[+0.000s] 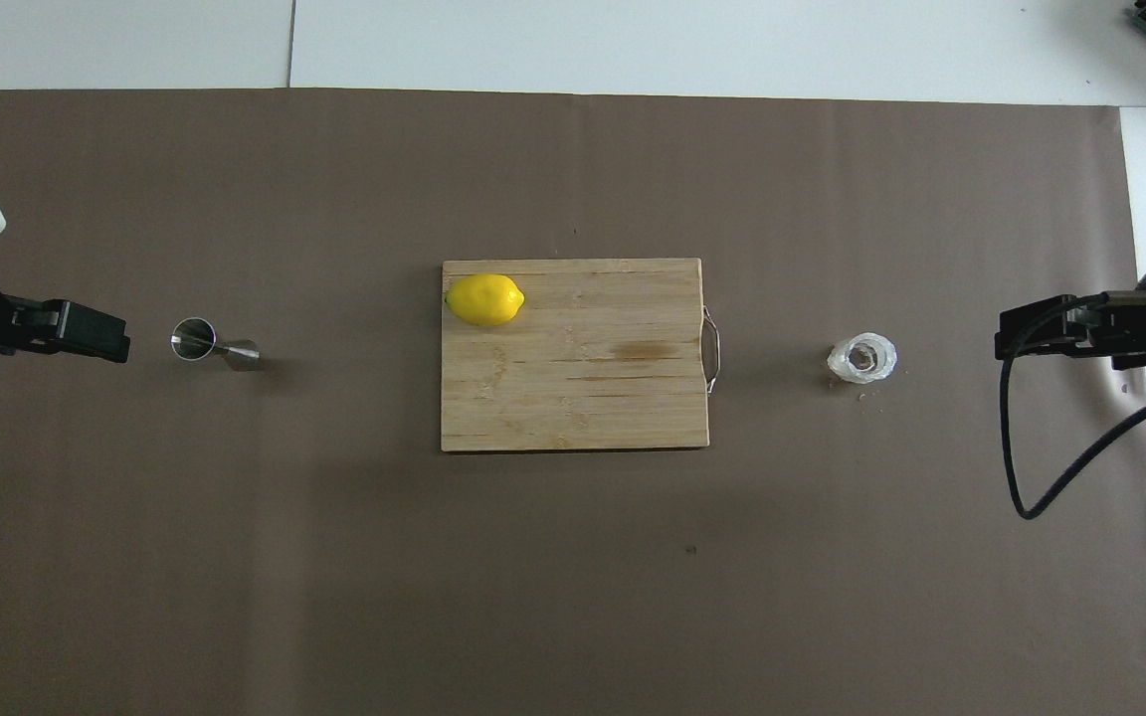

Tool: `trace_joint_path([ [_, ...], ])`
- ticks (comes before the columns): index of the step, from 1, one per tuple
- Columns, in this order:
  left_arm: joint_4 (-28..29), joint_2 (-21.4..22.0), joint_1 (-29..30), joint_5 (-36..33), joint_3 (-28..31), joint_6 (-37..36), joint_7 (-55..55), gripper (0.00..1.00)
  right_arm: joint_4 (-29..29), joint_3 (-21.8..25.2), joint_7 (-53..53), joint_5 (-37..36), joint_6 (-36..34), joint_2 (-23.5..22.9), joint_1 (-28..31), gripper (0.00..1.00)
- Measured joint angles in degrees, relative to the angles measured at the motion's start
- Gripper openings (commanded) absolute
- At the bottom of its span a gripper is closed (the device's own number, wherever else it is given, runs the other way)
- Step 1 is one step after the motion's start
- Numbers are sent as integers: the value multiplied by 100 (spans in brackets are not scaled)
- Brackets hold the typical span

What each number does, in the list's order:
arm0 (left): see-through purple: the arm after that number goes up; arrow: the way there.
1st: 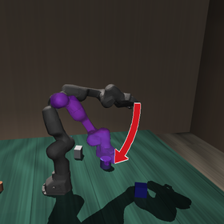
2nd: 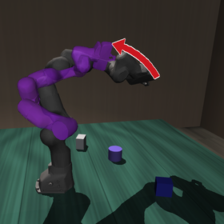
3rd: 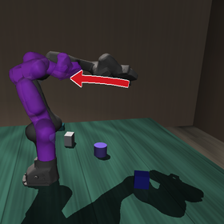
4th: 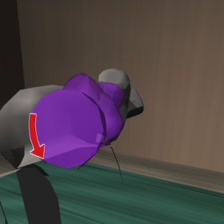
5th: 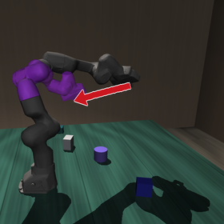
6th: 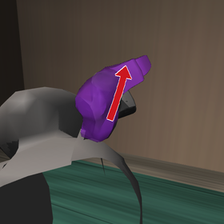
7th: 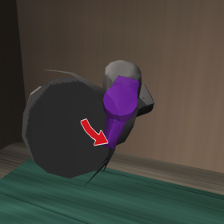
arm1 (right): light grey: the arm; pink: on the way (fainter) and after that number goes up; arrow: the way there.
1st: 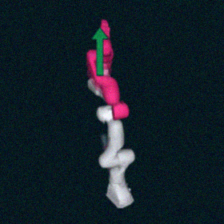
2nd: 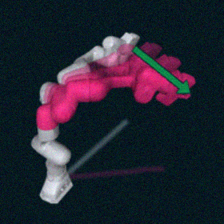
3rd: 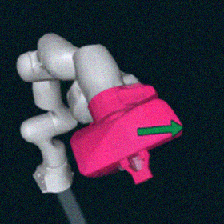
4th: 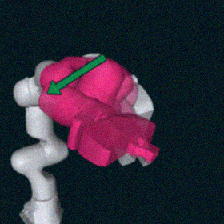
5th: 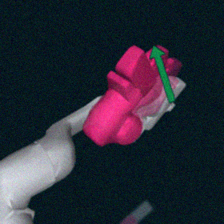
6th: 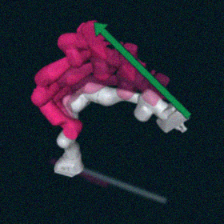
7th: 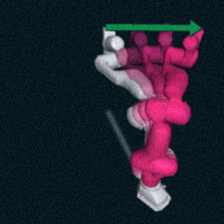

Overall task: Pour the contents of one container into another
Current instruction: 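Open the left gripper and move it toward the small metal cup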

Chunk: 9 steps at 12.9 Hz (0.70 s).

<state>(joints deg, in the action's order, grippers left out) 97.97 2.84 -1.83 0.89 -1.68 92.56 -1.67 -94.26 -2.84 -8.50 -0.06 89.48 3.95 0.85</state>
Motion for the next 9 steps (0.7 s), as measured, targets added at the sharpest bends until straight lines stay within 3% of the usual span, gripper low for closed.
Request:
trace_joint_path([
  [3,178,-55,232,106,30,21,97,100,0,10,0,0,-1,0,65,100],
  [6,185,-514,718,468,48,58,287,100,0,5,0,0,-1,0,65,100],
  [9,187,-922,1178,1140,62,475,1586,100,0,4,0,0,-1,0,65,100],
])
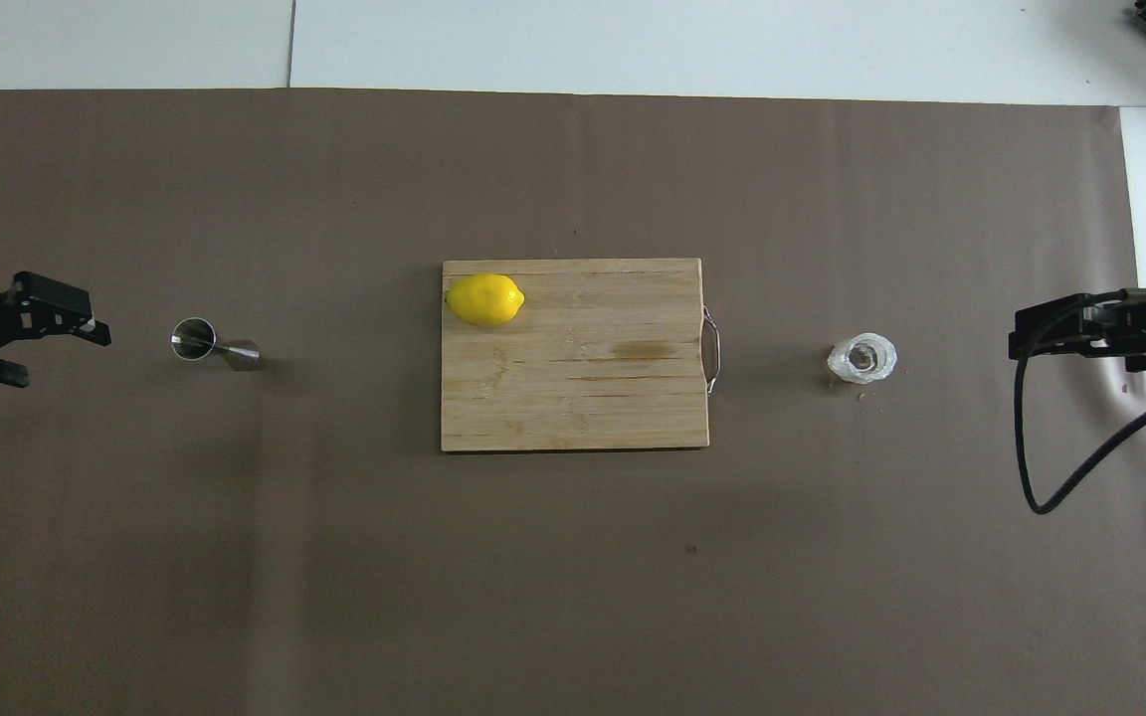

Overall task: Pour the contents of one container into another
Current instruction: 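Open the left gripper and move it toward the small metal cup, then close the left gripper around the small metal cup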

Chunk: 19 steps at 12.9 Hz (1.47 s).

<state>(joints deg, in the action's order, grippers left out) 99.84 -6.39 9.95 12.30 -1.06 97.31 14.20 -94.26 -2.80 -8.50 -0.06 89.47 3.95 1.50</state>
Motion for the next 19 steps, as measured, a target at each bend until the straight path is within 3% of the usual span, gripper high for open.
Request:
trace_joint_path([
  [2,140,-91,57,361,2,390,960,100,0,-1,0,0,0,0,0,100],
  [5,624,-58,332,1537,4,874,2625,100,0,-1,0,0,0,0,0,100],
  [9,1683,318,460,2881,2,1722,4360,100,0,-1,0,0,0,0,0,100],
  [13,3211,923,456,4748,-32,3015,4711,100,0,-1,0,0,0,0,0,100],
  [19,3724,1061,-27,6103,-85,4198,5315,100,0,-1,0,0,0,0,0,100],
])
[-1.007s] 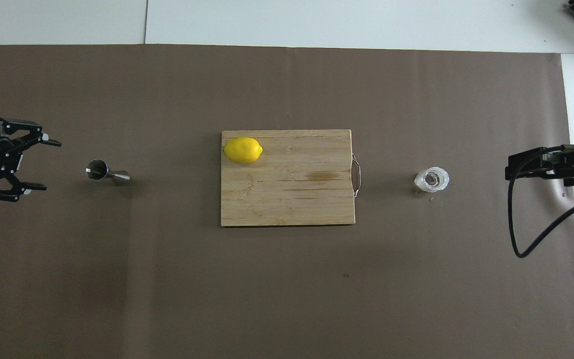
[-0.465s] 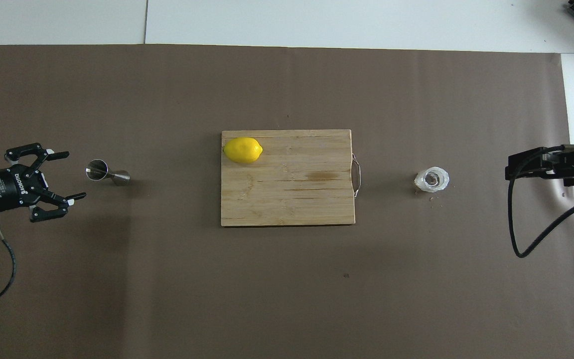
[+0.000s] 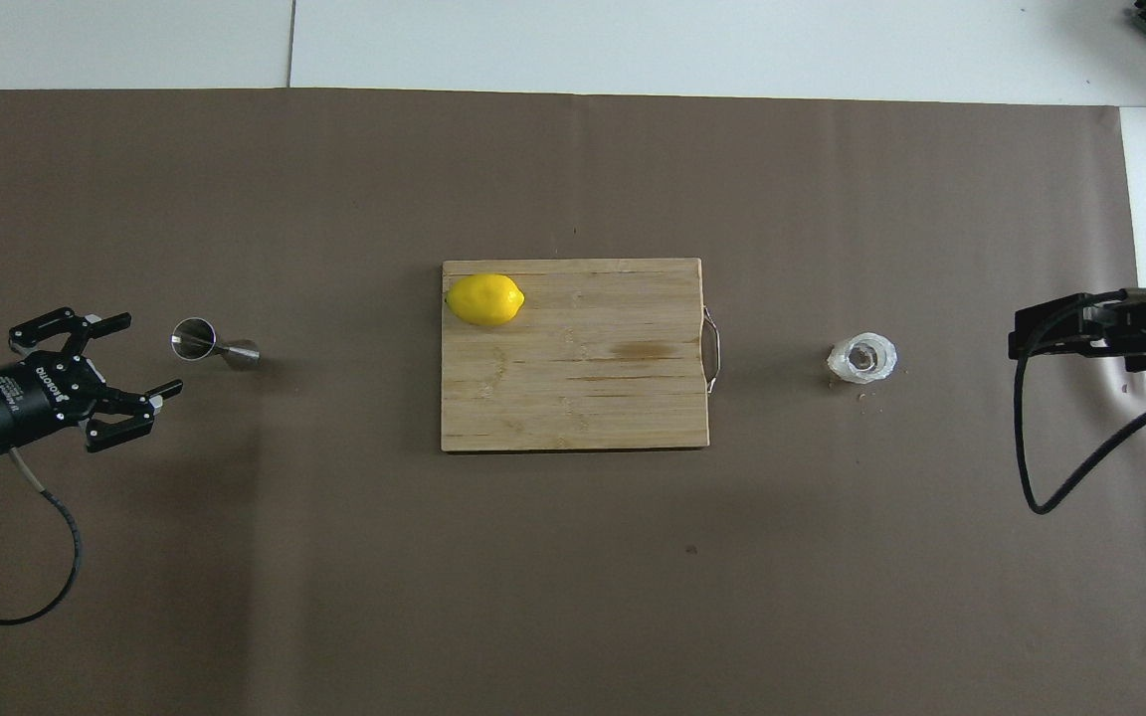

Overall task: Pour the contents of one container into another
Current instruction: 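Close the left gripper around the small metal cup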

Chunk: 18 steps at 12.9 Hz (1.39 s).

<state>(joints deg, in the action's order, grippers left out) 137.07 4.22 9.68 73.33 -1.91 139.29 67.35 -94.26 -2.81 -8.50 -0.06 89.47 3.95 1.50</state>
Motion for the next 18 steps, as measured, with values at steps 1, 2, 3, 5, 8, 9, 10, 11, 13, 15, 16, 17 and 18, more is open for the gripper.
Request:
trace_joint_path([
  [1,40,-1,-157,98,-10,190,43,100,0,0,0,0,0,0,0,100],
  [2,68,-4,-248,141,-16,308,85,100,0,0,0,0,0,0,0,100],
  [3,81,-12,-271,152,-17,374,102,100,0,0,0,0,0,0,0,100],
  [5,99,-54,-269,153,-1,474,107,100,0,0,0,0,0,0,0,100],
  [8,106,-90,-271,157,-3,548,107,100,0,0,0,0,0,0,0,100],
  [9,106,-91,-279,186,-7,559,108,100,0,0,0,0,0,0,0,100],
  [10,106,-91,-294,244,-8,573,109,95,0,0,0,0,0,0,0,100],
  [11,106,-91,-315,299,-7,594,112,91,0,0,0,0,0,0,0,100],
  [13,106,-92,-344,431,-9,632,118,84,0,0,0,0,0,0,0,100],
  [15,106,-92,-346,548,-9,665,155,70,0,0,0,0,0,0,0,100],
  [16,107,-93,-347,617,-10,704,248,69,0,0,0,0,0,0,0,100],
  [17,107,-97,-349,656,-12,754,354,69,0,0,0,0,0,0,0,100],
  [18,107,-104,-352,666,-12,787,420,69,0,0,0,0,0,0,0,100],
])
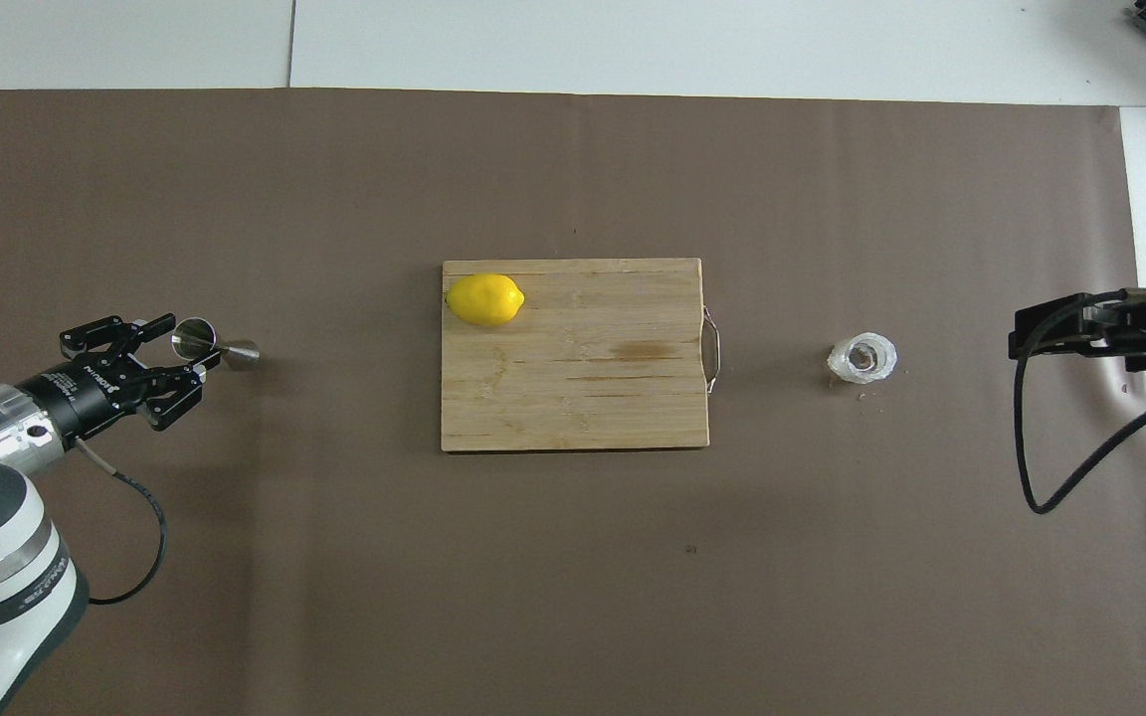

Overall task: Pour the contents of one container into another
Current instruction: 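Close the left gripper around the small metal cup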

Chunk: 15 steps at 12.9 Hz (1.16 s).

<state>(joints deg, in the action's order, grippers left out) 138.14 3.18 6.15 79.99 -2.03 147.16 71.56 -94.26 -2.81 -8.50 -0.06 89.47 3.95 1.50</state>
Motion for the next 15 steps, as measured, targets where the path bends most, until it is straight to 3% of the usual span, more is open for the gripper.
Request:
trace_joint_path([
  [7,1,-33,-97,255,-1,179,128,68,0,0,0,0,0,0,0,100],
  [15,3,-60,-212,362,-3,312,215,53,0,0,0,0,0,0,0,100],
])
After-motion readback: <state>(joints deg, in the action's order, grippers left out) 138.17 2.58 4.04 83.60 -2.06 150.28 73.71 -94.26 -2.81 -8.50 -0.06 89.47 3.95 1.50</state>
